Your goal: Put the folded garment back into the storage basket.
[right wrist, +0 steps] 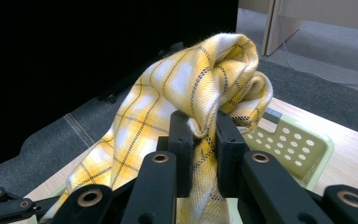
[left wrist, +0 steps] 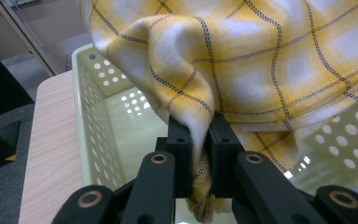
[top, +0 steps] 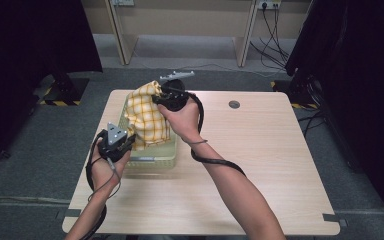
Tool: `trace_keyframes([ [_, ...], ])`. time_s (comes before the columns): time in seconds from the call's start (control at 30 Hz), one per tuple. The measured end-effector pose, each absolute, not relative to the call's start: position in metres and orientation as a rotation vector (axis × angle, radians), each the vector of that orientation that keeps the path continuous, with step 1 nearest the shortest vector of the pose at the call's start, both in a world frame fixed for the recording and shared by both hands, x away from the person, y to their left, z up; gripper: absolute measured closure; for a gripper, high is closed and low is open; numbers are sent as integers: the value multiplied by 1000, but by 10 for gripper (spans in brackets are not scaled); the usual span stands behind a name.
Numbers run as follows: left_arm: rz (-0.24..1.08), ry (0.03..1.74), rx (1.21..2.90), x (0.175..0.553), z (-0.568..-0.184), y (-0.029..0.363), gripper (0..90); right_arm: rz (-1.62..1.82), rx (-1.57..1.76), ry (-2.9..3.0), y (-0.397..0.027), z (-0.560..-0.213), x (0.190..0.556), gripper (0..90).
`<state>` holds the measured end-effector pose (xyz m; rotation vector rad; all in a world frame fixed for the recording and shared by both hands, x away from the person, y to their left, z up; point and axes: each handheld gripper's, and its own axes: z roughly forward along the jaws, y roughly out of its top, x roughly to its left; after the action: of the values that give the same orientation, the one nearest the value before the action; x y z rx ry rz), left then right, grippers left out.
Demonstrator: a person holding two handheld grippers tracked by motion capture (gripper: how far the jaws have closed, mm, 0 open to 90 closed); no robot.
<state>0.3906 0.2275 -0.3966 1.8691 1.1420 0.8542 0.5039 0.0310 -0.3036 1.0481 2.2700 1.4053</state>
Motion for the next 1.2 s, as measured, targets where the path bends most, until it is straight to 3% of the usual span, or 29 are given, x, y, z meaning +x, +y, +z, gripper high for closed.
trace_keyframes([
  [1.2,847,1198,1908,405,-408,236,824,1360,1101,2306,48,-318,522,808],
])
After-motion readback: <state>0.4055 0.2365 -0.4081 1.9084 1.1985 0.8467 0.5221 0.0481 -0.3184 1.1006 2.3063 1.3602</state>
